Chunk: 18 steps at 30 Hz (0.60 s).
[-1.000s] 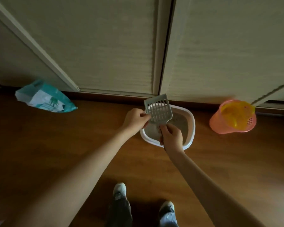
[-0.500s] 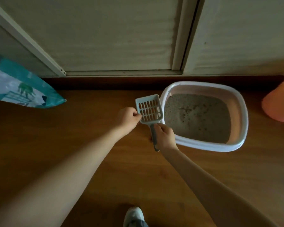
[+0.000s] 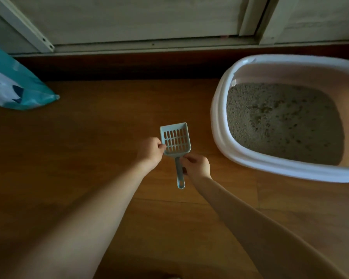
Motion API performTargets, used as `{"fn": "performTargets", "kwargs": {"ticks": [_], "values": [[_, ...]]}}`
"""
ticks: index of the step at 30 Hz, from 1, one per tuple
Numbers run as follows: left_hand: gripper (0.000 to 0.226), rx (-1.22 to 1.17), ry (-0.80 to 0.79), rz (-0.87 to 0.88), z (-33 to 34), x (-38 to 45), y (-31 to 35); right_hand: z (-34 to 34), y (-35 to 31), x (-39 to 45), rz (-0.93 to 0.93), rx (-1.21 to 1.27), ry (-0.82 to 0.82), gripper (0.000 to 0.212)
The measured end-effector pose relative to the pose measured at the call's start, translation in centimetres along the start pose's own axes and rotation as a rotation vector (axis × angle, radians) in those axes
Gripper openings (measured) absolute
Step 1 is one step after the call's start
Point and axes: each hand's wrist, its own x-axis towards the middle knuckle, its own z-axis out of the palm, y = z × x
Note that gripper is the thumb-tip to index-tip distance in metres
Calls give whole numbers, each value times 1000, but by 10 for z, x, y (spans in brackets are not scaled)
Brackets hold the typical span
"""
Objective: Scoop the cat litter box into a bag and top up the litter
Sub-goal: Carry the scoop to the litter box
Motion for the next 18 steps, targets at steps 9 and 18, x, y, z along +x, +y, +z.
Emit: {"fn": "performTargets", "kwargs": {"ticks": [9,18], "values": [[21,-100,9,-38,47,41,-20,15,29,48,115,90,75,12],[10,-296,-69,-199,57,44,-23,16,37,60,209,71,29,14]]}}
